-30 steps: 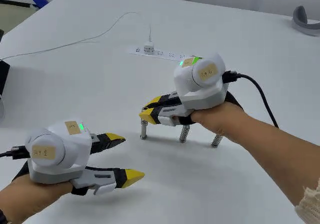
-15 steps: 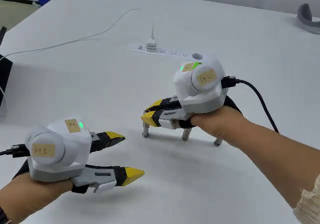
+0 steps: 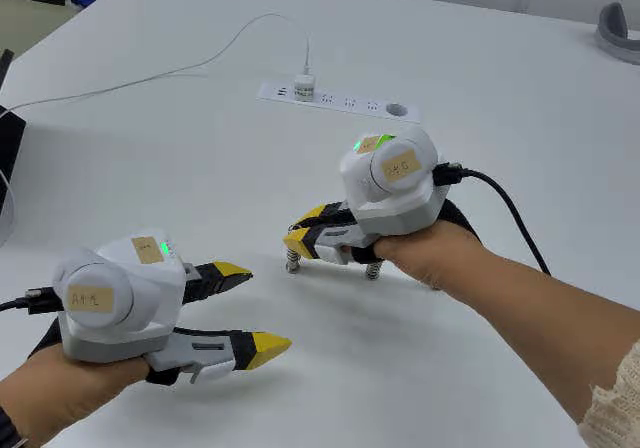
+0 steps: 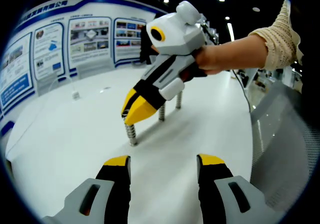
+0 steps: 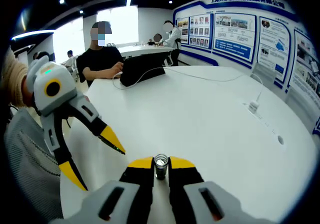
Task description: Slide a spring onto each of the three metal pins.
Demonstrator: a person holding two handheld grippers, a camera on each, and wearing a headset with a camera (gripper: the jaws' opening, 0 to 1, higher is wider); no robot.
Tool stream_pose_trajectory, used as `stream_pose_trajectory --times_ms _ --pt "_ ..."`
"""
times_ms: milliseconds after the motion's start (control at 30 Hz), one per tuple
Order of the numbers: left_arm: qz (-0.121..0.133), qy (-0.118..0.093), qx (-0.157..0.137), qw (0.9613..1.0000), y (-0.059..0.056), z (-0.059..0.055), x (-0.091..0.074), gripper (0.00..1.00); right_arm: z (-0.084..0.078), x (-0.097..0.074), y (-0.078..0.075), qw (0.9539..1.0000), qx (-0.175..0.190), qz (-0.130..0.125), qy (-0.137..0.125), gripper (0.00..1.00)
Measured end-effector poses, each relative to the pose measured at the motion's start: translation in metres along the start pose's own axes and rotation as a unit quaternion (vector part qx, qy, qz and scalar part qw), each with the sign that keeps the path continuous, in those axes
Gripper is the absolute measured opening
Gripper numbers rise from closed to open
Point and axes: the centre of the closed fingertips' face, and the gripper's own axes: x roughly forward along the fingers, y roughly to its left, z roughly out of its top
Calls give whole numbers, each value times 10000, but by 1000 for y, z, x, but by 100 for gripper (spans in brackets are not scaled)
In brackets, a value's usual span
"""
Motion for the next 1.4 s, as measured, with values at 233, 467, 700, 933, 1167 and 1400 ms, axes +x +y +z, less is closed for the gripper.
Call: stream_pose_trajectory --times_ms 233,467,700,933,1167,1400 --pt "16 1 -10 10000 1 0 -1 54 -6 3 0 10000 19 -34 90 12" --pt "14 -4 -15 10000 1 0 -1 53 -9 5 0 9998 46 -72 154 12" --pt "34 2 -28 10000 1 -1 -2 53 -14 8 1 9997 29 -80 230 12" --pt "46 -11 -45 10000 2 -1 -2 53 -18 9 2 9995 50 -79 307 13" --pt "47 -15 -47 10000 1 -1 -1 53 -21 5 3 9994 93 -86 316 15" --pt "40 -25 -56 10000 0 -1 0 54 -25 -1 3 9993 195 -139 273 17"
